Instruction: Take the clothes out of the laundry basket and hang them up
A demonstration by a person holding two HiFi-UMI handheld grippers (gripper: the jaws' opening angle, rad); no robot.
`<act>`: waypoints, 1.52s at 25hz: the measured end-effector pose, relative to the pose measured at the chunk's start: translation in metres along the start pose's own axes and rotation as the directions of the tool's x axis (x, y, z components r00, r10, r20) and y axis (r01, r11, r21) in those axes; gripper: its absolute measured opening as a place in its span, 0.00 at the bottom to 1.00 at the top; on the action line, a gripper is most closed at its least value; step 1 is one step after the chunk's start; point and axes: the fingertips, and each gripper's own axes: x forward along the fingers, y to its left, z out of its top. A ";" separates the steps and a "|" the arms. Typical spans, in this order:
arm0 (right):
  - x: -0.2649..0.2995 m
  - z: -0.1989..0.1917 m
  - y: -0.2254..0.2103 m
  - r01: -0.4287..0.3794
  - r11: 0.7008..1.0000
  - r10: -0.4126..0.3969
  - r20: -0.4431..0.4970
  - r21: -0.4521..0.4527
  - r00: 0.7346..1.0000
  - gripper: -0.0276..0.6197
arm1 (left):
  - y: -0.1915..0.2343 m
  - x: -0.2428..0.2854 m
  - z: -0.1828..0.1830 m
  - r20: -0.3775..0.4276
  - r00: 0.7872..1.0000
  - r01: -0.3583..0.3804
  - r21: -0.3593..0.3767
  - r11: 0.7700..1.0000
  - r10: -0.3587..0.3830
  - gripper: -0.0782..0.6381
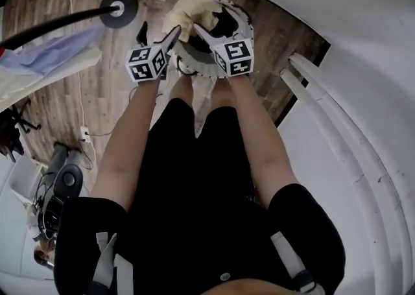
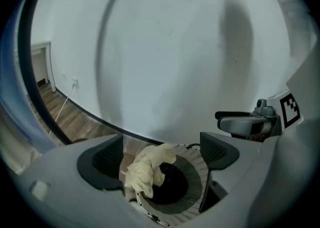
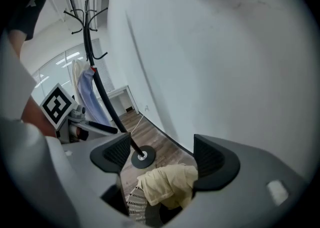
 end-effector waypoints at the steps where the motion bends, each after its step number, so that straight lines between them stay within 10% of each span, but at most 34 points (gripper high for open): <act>1: 0.013 -0.011 -0.002 -0.015 1.000 0.015 -0.026 -0.001 1.000 0.64 | 0.008 0.008 -0.012 -0.017 0.999 -0.027 -0.032 0.999 0.027 0.79; 16: 0.158 -0.134 -0.030 -0.062 0.998 0.058 -0.381 0.004 0.923 0.59 | 0.094 0.105 -0.128 -0.230 0.954 -0.252 -0.267 0.930 0.192 0.76; 28: 0.205 -0.173 -0.040 0.011 1.000 -0.008 -0.504 0.003 0.864 0.57 | 0.108 0.151 -0.162 -0.333 0.899 -0.425 -0.513 0.745 0.284 0.73; 38: 0.218 -0.199 -0.050 0.071 0.997 -0.080 -0.576 -0.038 0.814 0.54 | 0.115 0.167 -0.183 -0.392 0.869 -0.475 -0.497 0.726 0.300 0.68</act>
